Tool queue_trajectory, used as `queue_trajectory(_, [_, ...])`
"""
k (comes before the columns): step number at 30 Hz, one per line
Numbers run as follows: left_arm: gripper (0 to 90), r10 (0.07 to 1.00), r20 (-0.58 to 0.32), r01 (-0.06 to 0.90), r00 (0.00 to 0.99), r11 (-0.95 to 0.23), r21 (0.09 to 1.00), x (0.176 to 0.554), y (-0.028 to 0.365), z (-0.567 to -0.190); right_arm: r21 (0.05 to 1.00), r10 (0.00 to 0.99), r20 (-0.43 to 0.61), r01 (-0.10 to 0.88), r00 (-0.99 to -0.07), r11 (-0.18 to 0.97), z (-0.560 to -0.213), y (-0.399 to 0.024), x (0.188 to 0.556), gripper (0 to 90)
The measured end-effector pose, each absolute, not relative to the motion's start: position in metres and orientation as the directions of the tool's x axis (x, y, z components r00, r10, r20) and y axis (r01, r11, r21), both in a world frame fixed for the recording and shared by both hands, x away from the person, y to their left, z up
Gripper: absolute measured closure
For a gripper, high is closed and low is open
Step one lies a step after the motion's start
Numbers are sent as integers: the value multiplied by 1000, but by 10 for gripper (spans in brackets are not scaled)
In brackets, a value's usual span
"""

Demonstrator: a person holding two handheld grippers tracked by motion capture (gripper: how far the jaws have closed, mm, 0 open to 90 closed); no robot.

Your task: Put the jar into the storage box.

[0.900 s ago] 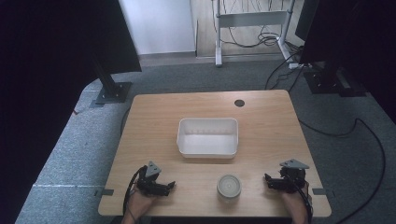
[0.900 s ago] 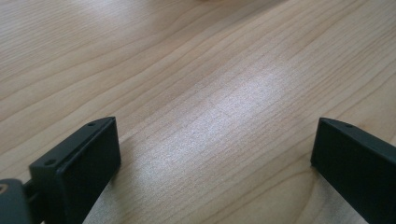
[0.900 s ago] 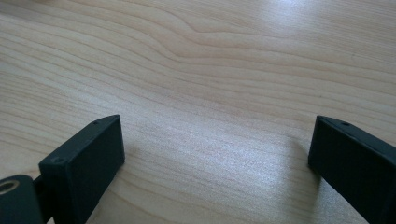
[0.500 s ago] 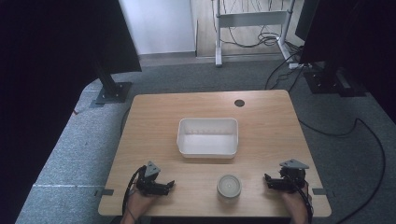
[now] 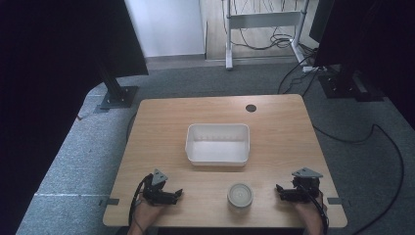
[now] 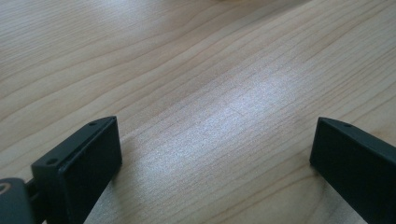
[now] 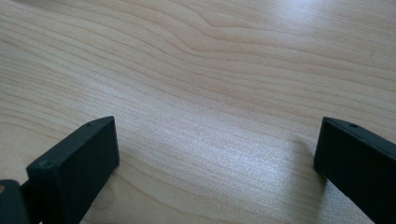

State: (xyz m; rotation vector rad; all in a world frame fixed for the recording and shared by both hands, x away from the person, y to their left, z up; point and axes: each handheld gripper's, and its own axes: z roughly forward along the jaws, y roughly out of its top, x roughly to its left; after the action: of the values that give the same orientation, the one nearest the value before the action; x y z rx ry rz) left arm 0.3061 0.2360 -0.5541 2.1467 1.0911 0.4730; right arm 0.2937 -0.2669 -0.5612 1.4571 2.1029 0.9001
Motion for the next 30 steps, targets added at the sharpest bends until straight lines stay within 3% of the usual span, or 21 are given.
queue_trajectory(30, [19, 810, 16, 566, 586, -423, 708, 306, 236, -554, 754, 913, 27, 608, -407, 249, -545, -260, 278, 34])
